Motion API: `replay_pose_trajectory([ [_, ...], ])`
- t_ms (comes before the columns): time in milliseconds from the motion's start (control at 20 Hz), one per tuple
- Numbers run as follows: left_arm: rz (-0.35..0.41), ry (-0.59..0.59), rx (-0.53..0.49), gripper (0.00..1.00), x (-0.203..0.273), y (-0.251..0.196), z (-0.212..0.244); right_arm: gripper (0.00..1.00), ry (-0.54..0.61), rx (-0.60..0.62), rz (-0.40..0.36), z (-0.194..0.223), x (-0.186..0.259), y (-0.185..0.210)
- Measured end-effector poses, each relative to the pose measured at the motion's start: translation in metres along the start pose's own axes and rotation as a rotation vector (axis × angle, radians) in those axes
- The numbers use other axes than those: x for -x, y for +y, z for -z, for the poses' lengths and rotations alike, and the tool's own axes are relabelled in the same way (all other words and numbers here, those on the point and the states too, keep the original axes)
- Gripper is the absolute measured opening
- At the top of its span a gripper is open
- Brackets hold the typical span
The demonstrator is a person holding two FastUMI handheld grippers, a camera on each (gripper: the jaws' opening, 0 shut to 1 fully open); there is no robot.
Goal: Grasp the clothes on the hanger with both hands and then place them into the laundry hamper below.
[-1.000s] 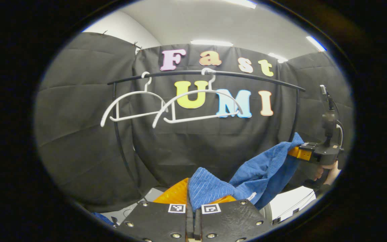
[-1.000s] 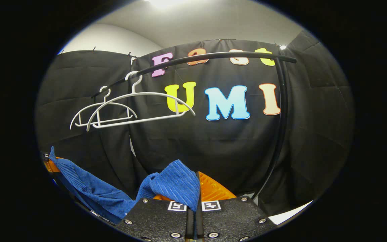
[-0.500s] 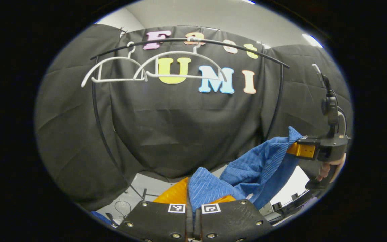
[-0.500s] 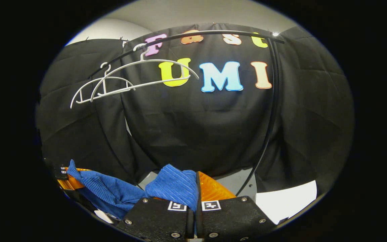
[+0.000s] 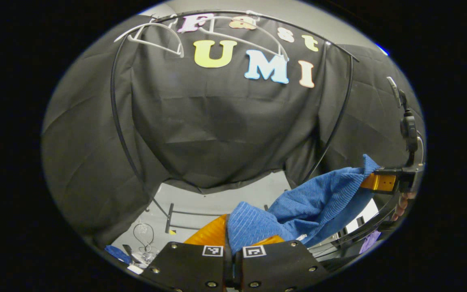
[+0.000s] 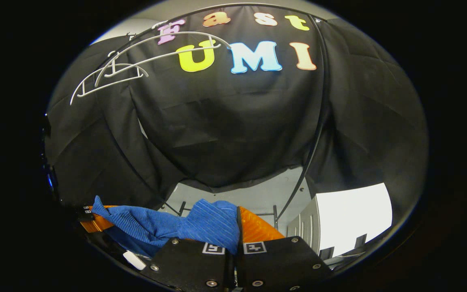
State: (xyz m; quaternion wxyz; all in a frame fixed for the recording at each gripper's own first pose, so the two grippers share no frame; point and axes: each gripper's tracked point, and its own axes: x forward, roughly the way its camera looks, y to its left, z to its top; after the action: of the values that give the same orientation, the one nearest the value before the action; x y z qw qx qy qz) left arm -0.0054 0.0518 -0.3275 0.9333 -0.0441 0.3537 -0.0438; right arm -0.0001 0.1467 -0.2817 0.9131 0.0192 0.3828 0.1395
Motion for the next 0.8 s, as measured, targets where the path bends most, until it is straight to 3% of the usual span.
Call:
replay_pose_trajectory([
  [450,-0.029,0.184,0.054,0.03,-0.059,-0.008,0.101,0.03,0.17,0.049,-0.012,0.084,-0.048,-0.004],
  [800,-0.081,0.309,0.11,0.03,-0.098,0.024,0.183,0.04,0.326,0.035,0.0,0.143,-0.096,-0.011],
])
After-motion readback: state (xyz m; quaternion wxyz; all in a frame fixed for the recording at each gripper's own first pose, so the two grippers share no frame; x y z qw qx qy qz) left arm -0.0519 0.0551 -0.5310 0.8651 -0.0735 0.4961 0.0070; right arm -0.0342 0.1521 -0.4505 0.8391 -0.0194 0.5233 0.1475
